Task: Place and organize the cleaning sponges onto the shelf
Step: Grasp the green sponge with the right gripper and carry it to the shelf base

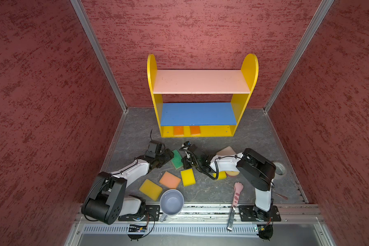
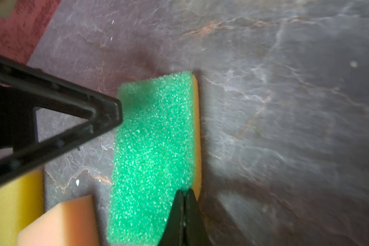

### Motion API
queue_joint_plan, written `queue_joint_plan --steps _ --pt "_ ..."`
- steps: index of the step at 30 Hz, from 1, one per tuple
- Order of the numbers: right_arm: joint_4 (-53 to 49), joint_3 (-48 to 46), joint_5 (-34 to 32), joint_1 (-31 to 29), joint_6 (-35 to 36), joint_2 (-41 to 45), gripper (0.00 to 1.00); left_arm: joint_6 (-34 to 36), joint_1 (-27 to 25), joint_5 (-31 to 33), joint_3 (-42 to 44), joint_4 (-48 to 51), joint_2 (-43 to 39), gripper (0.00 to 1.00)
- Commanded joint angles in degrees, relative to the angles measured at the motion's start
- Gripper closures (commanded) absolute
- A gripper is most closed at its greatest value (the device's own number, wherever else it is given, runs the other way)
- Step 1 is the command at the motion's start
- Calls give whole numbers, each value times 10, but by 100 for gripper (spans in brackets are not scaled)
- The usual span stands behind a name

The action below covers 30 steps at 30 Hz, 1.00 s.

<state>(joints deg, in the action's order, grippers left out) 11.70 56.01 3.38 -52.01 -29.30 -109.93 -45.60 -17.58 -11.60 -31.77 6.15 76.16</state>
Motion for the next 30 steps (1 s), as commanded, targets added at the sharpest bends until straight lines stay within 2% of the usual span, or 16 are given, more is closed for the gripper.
queue_joint_plan --steps 1,8,13,20,30 --pt "16 -47 -29 29 -19 42 100 3 -6 13 -32 -6 -6 26" --pt "24 -126 -61 115 -12 140 100 16 -2 37 -57 30 -56 23" --pt "14 -148 -92 186 0 168 100 25 5 57 -40 50 -107 21" --pt "42 -121 -129 244 9 130 100 28 27 64 -9 79 -159 20" --pt "63 -66 -168 271 34 77 100 30 47 54 5 101 -182 19"
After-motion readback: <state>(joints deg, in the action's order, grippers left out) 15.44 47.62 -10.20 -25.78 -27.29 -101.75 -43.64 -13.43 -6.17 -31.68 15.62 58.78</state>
